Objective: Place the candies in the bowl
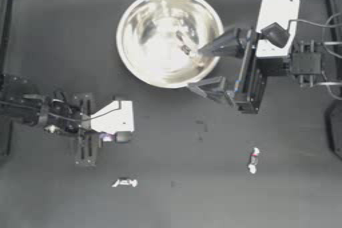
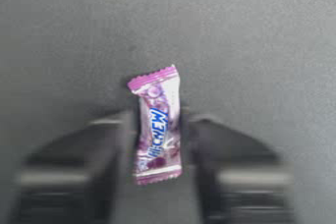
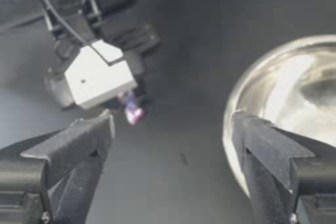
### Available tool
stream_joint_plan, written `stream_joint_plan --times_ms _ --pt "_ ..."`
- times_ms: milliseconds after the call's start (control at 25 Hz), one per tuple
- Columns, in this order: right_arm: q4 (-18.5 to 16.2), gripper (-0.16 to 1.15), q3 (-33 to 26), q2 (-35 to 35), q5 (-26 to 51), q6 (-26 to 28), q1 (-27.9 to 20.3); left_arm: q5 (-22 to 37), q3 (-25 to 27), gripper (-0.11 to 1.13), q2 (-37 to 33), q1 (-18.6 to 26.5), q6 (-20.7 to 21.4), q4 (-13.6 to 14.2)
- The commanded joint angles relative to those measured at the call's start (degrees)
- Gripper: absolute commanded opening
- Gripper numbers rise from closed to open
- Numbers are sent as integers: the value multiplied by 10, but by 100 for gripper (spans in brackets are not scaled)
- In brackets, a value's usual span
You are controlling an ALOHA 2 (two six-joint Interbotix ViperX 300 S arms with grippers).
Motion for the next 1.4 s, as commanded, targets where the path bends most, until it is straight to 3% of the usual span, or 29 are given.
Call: stream_joint_plan --times_ms 40,120,400,760,1080,1400 --pt "1 99 -6 -13 -4 0 0 -2 -9 51 -9 1 0 -1" --pt "1 99 -6 -13 -4 0 0 -2 -10 46 -9 0 0 -3" --pt "1 99 -6 -13 -4 0 1 -2 -13 46 -33 0 0 -4" --pt "-4 99 10 -25 -5 2 0 -3 -10 46 -157 45 1 6" --pt "-4 99 27 -38 -25 4 0 -76 -27 46 -218 113 6 69" --pt "-6 99 30 -38 -33 3 -6 -136 -68 46 -165 184 28 97"
